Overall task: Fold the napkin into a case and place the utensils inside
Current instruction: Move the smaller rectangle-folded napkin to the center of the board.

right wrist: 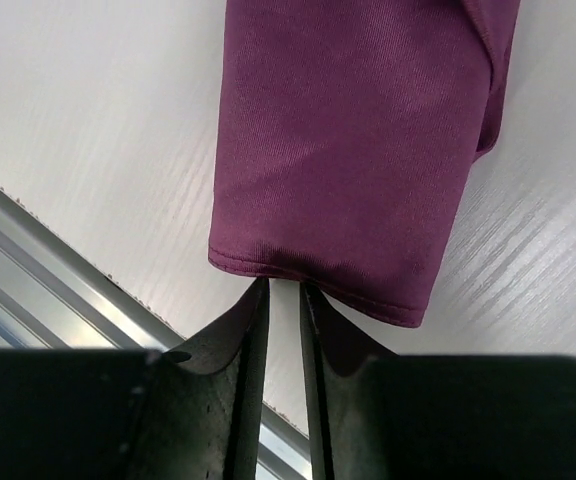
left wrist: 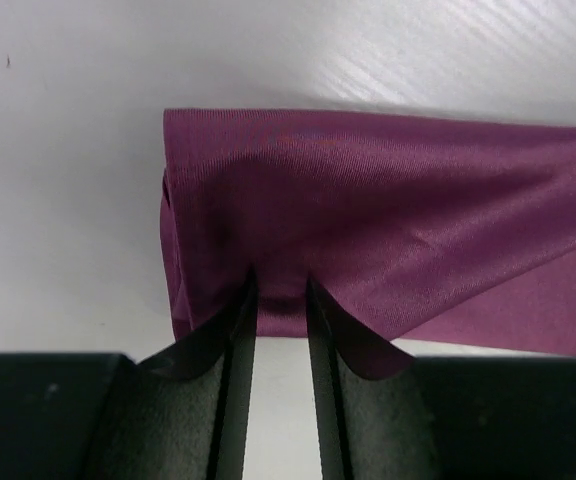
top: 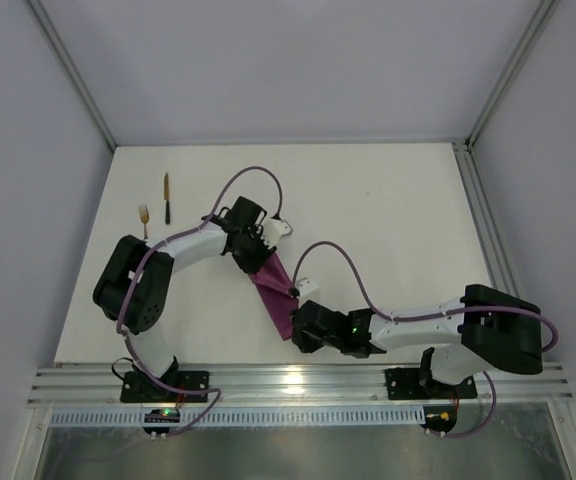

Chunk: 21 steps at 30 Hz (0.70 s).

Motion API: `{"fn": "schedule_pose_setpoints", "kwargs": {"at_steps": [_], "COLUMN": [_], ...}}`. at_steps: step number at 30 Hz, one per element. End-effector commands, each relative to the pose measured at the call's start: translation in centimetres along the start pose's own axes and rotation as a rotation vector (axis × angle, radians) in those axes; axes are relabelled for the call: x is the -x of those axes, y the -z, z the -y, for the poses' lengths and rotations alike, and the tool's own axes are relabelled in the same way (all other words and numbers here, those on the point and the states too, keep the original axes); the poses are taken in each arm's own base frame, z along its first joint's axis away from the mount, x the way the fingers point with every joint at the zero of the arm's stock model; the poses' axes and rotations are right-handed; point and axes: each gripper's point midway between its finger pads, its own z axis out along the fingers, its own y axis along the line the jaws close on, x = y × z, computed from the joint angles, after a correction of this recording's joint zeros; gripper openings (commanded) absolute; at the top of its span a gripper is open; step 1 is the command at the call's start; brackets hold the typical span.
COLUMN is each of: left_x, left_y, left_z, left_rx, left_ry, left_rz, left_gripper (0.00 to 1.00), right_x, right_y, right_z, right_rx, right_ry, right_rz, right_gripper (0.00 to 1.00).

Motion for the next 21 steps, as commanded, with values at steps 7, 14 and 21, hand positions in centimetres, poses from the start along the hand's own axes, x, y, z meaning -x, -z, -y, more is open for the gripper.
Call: {"fn": "schedule_pose_setpoints", "kwargs": {"at_steps": [7,14,21], "left_x": [1.4,4.0,2.7], "left_y": [-0.7,3.6,15.9], "left_z": [-2.2,-2.9,-10.7], "left_rx": [0.085,0.123,0.415], "left_ry": [0.032,0.051,0.216], "left_rz": [0.033,0.131,0.295], "left_gripper": [0.27,0.39,0.57], "right_x": [2.6,3.1,4.0], "right_y": [-0.2,0.7,4.4], "right_z": [5.3,7.1,7.7], "right_rx": [-0.028,-0.077,-0.130], "right_ry": [-0.030,0.014,-0.015], "right_rz": [0.074,0.012,0.028], "right_gripper": [0.22,0.23,0.67]}}
